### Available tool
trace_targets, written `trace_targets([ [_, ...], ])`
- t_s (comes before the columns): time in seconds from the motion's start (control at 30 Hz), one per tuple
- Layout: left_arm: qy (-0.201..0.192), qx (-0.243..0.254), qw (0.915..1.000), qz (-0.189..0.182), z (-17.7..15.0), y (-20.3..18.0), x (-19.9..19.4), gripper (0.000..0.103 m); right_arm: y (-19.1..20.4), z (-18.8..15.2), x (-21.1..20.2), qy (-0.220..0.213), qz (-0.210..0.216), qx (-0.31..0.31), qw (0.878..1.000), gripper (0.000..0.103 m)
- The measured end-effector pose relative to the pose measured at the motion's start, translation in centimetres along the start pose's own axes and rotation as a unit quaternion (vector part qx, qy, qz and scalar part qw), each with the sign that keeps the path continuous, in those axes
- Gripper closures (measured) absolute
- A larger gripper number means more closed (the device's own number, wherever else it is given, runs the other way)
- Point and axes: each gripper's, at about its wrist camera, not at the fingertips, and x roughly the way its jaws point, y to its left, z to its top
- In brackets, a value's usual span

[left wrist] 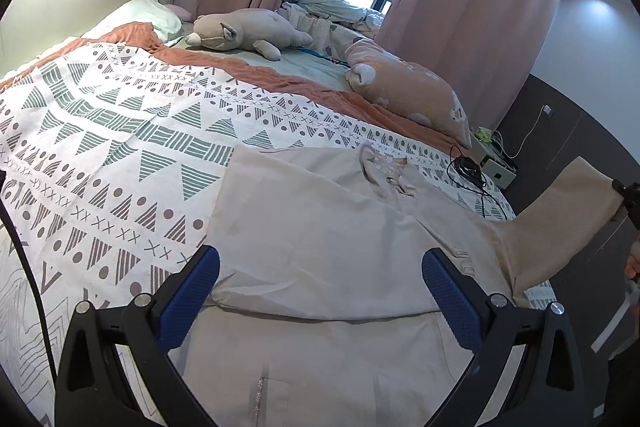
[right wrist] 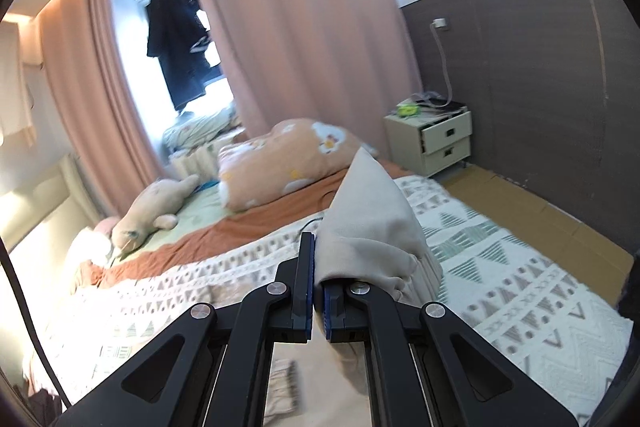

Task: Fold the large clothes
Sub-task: 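Lift the held sleeve with the right gripper toward the jacket center, then lay the sleeve across the jacket body and open the right gripper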

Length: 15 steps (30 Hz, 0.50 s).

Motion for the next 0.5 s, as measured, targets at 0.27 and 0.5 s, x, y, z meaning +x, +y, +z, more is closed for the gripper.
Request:
trace_targets([
  [0.27,0.019,-0.024,0.9995,0.006,0.4,2.7,0.6,0.0,1.0,-0.8,4.1,0.043,0.042,-0.011,0.998,0.103],
  [0.5,0.026,-0.039,0.9989,0.009,0.8,4.5,0.5,0.0,0.9,-2.6,9.3,0.095,0.085,0.012,0.992,0.103],
])
